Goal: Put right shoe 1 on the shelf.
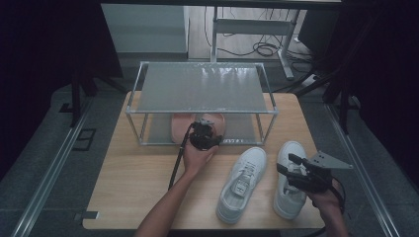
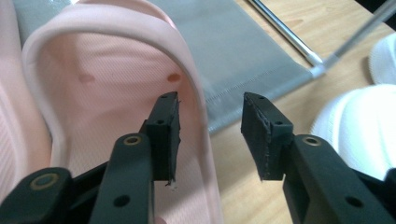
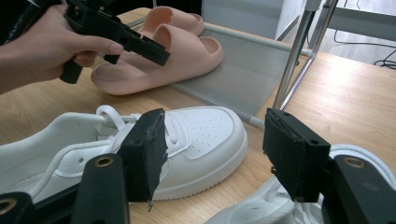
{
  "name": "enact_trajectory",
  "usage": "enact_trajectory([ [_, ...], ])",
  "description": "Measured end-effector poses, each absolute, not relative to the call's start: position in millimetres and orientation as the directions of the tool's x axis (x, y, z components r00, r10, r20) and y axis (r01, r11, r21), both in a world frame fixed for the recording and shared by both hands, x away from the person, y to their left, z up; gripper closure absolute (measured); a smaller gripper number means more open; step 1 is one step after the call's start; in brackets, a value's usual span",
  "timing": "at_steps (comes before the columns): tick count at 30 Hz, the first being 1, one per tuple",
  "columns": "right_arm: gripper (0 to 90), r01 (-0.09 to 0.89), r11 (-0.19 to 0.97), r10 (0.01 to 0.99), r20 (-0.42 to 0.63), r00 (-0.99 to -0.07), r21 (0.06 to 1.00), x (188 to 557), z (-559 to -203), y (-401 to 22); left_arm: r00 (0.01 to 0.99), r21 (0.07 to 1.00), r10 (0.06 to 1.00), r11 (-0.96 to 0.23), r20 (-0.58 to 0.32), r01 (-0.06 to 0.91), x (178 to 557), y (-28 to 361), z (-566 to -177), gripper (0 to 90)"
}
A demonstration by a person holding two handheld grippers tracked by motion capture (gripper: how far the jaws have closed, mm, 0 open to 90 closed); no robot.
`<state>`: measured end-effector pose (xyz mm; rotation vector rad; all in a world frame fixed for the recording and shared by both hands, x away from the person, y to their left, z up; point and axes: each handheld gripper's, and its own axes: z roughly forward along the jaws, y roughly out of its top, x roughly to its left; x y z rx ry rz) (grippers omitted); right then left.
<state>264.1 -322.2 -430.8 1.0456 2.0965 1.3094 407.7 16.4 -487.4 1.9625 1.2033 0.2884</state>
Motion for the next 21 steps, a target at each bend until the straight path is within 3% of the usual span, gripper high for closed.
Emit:
enact_trajectory([
  [6,40.0,0.364,0.262,0.793,0.016,-0.609,0.894,264,-431,-322,0.566,0.743,0.803,-0.262,-0.186,0.616,392,25,-481,57.3],
  [15,40.0,0.364,0.261,0.793,0.015,-0.608,0.894,264,-432,-321,0.658,0.767,0.742,-0.346,-0.129,0.540,359,47,-474,79.8],
  [21,40.0,0.366,0.265,0.792,0.015,-0.610,0.892,264,-432,-320,0.693,0.745,0.715,-0.409,-0.099,0.528,346,65,-478,85.9],
])
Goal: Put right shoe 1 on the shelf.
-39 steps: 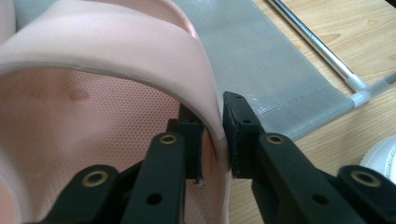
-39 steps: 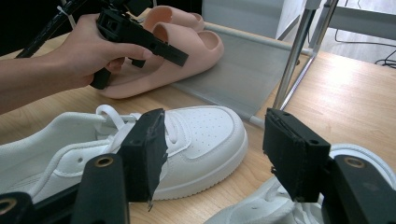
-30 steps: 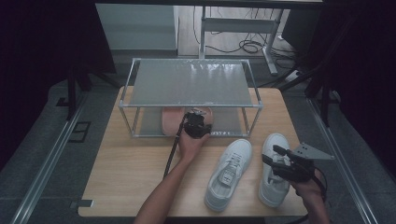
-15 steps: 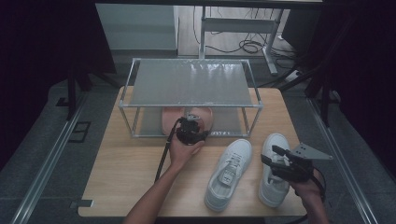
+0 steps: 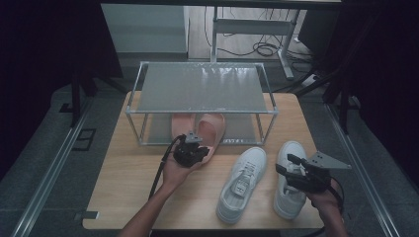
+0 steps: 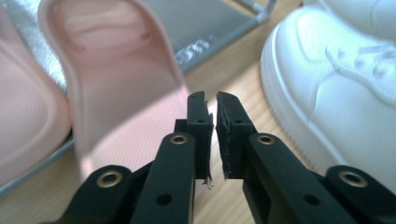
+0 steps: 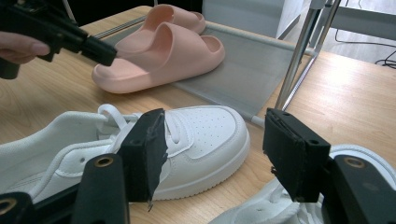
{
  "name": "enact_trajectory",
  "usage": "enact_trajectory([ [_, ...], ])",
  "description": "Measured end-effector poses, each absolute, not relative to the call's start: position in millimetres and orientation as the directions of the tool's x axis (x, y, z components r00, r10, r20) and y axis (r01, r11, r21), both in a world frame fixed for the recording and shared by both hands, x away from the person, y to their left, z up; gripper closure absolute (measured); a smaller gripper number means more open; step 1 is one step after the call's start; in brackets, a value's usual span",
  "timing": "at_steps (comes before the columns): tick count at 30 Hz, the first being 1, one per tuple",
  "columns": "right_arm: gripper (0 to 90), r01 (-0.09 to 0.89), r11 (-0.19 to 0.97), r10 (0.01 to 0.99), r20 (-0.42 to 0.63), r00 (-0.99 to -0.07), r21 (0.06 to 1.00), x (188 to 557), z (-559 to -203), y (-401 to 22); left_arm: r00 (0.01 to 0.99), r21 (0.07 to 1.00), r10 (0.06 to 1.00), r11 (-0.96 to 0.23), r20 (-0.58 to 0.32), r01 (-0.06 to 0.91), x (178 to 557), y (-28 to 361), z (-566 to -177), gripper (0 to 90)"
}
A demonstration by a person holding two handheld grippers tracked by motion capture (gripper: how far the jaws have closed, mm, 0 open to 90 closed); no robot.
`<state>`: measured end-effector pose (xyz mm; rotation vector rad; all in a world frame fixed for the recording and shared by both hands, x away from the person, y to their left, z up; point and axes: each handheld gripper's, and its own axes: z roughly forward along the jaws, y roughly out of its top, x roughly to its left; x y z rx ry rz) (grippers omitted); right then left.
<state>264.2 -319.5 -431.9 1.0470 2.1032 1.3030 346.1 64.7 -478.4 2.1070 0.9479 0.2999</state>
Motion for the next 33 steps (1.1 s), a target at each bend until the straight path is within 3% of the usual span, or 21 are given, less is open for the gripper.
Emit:
enact_trajectory([
  [14,40.0,0.369,0.268,0.792,0.015,-0.610,0.890,265,-433,-318,0.733,0.719,0.677,-0.474,-0.071,0.508,328,91,-490,89.1],
  [33,40.0,0.368,0.266,0.793,0.015,-0.609,0.891,265,-433,-319,0.757,0.668,0.650,-0.533,-0.070,0.520,342,76,-500,89.6],
])
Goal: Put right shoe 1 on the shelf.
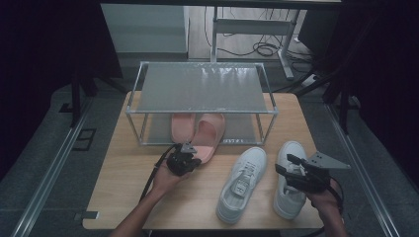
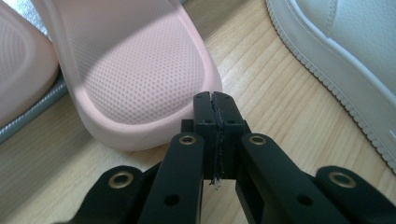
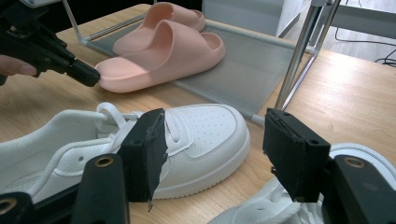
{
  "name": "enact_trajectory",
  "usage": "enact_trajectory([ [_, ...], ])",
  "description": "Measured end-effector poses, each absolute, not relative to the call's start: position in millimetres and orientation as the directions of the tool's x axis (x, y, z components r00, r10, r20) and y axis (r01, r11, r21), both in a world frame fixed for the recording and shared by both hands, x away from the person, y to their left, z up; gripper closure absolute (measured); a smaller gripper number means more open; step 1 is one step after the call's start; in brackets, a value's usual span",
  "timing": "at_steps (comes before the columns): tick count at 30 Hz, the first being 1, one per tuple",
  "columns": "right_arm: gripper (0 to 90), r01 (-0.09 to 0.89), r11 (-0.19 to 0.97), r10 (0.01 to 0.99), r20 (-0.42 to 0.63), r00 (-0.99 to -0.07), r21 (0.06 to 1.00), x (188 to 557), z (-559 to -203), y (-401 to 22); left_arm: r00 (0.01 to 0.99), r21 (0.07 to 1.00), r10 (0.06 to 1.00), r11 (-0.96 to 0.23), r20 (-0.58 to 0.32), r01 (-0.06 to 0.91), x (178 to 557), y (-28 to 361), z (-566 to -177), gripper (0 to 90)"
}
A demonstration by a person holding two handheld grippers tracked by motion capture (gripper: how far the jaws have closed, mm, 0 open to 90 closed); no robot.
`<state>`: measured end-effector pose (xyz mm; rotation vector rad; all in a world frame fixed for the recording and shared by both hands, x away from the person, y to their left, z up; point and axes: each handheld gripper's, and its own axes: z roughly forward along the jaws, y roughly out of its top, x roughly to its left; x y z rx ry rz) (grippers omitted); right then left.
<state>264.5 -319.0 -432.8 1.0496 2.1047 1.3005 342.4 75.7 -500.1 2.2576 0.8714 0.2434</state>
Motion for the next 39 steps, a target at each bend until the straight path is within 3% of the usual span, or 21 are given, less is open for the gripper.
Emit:
enact_trajectory([
  [39,40.0,0.366,0.267,0.793,0.013,-0.610,0.892,265,-433,-320,0.715,0.657,0.695,-0.506,-0.074,0.559,406,41,-505,89.3],
])
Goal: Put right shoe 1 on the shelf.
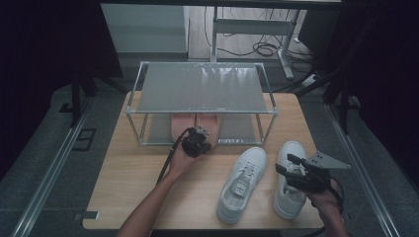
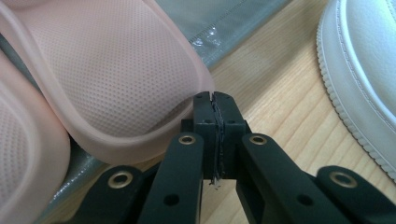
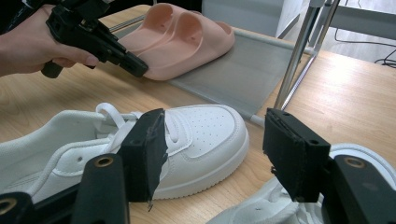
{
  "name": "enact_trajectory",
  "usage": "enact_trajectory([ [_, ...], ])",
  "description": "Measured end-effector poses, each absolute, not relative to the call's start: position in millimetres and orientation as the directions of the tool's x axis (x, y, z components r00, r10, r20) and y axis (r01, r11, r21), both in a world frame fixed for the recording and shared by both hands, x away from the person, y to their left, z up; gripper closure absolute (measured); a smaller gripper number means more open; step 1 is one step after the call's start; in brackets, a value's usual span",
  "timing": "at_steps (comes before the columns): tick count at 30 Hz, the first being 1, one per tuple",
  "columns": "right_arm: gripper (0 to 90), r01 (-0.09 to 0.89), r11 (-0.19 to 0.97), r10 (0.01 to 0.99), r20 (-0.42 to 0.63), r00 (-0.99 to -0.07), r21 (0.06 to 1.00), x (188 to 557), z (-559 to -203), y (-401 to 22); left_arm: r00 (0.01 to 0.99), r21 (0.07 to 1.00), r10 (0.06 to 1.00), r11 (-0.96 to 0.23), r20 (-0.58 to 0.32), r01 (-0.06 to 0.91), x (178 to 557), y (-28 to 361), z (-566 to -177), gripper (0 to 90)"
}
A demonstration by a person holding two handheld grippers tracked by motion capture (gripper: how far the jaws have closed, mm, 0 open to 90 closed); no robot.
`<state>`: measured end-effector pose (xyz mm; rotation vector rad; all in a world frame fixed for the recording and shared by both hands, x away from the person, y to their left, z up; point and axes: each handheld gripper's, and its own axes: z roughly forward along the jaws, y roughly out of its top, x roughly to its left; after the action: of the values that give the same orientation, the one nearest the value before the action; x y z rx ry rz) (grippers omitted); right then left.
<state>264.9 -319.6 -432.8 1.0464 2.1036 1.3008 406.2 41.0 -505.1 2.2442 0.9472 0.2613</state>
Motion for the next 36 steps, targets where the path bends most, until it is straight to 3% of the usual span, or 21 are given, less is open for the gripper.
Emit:
enact_trajectory([
  [21,40.0,0.365,0.266,0.794,0.012,-0.607,0.892,265,-433,-321,0.681,0.650,0.726,-0.473,-0.094,0.595,428,36,-511,88.1],
  [36,40.1,0.367,0.267,0.793,0.013,-0.609,0.891,265,-433,-320,0.658,0.695,0.741,-0.402,-0.136,0.596,397,63,-502,89.9],
])
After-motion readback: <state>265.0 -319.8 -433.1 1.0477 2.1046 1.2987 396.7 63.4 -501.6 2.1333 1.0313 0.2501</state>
